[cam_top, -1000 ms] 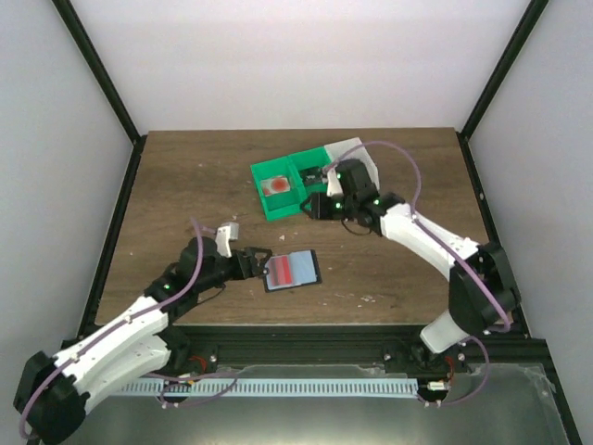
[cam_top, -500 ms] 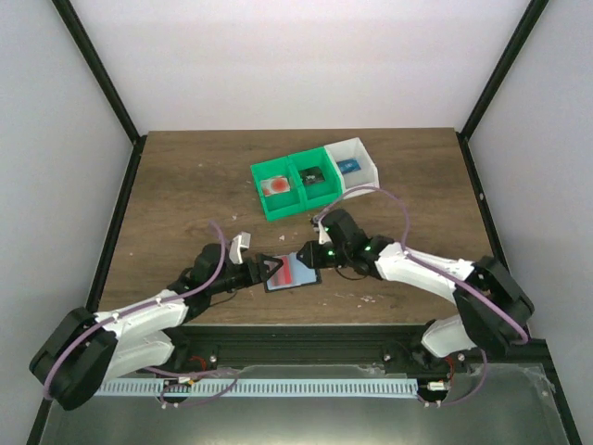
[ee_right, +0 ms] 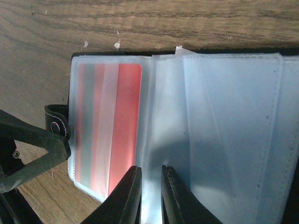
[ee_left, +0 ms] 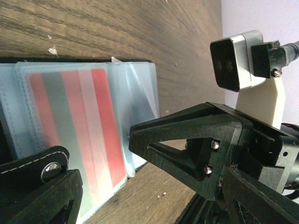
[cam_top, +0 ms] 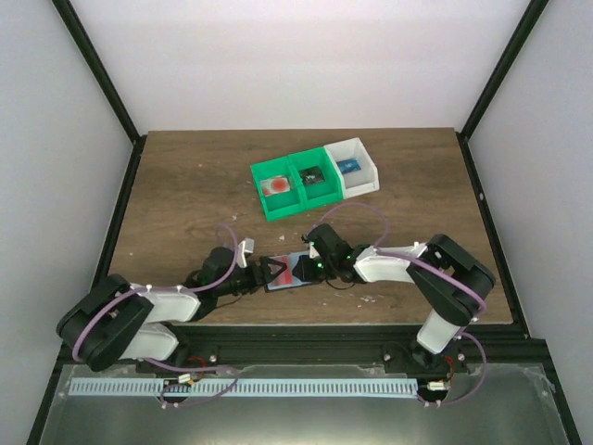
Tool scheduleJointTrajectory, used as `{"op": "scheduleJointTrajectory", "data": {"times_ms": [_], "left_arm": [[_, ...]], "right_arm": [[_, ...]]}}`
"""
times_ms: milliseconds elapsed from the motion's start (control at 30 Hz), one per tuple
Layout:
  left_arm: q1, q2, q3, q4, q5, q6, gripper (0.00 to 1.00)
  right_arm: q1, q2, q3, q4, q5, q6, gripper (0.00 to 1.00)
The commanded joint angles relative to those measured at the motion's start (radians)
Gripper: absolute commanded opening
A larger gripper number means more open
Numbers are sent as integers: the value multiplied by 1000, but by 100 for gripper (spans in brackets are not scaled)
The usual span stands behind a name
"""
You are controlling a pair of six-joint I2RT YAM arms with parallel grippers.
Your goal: Take the credit cards out of the card holder
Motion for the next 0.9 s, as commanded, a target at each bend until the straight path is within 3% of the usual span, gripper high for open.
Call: {"op": "scheduleJointTrajectory", "data": {"times_ms": [0,300,600,733,867], "left_arm": [[-3,9,25,11,-35,37,84],[-3,-166,28,-329,-275,134,86],[-1,-366,49,-618,-459,106,85],[-1,-449,81,-649,-421,89,85],[-3,-453,67,-459,-225,45,86]], "right_arm": [[5,20,-25,37,37,19,14],[5,15,-68,52,48,30,14],[6,-16,-83,53,37,31,14],[10,-51,-80,48,38,33,14],[12,-49,-77,46,47,35,14]]}}
